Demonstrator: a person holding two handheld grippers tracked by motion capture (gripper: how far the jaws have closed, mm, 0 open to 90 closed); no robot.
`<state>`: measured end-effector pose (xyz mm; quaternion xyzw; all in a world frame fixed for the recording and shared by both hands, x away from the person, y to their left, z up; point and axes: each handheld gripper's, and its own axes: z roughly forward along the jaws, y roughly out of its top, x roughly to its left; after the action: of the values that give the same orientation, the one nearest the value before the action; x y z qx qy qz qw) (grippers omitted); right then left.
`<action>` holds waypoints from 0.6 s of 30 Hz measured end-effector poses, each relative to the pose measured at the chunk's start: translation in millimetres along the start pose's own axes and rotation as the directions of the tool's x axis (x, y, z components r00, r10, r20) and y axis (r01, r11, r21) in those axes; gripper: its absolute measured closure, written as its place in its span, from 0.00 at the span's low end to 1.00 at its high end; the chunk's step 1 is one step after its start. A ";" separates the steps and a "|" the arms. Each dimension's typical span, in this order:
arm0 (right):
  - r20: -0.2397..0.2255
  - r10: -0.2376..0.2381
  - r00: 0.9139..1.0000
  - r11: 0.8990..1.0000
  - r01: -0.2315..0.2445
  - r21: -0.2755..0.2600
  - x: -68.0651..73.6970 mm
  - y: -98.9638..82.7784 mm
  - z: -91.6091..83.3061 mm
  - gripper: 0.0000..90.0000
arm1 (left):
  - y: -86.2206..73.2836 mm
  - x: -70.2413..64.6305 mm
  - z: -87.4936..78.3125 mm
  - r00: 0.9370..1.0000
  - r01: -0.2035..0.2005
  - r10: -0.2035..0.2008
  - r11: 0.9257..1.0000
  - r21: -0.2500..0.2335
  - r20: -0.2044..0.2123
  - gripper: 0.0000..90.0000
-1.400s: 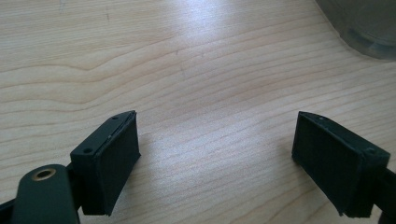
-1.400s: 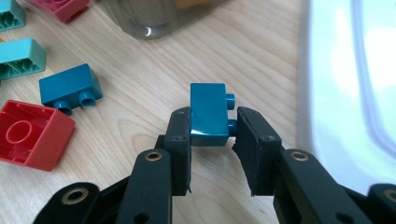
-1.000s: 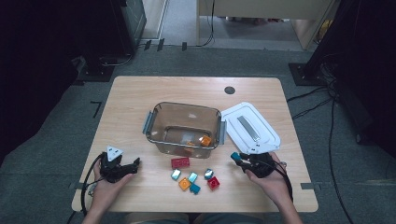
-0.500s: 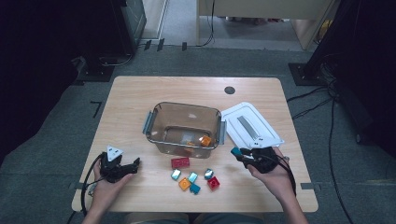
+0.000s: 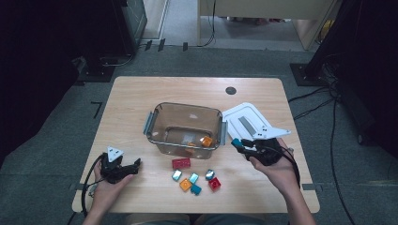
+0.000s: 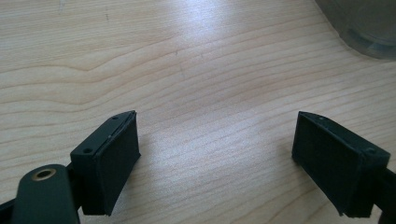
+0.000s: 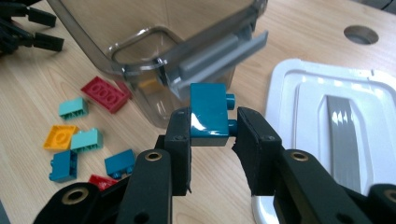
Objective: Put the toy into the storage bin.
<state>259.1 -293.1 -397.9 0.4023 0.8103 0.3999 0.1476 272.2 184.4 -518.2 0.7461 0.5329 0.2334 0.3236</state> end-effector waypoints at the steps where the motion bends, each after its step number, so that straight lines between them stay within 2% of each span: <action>1: -0.004 -0.004 1.000 1.000 0.004 -0.002 0.5 2.0 -0.2 0.76 | 0.0 0.0 0.0 1.000 0.000 0.000 1.000 0.000 0.000 0.16; 8: -0.019 -0.036 0.999 0.999 0.036 -0.021 7.9 22.6 1.4 0.76 | 0.0 0.0 0.1 1.000 0.001 -0.001 1.000 -0.001 0.001 0.16; 11: -0.030 -0.058 0.998 0.998 0.058 -0.027 14.3 37.2 7.9 0.75 | 0.0 -0.1 0.1 1.000 0.002 -0.002 1.000 -0.001 0.001 0.16; 18: -0.055 -0.073 0.996 0.997 0.071 -0.035 23.3 58.7 24.7 0.75 | 0.0 0.0 0.0 1.000 0.000 0.000 1.000 0.000 0.001 0.16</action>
<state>289.5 -241.1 -366.7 0.3590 0.8214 0.4186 0.1458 272.3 184.4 -518.2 0.7462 0.5329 0.2331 0.3238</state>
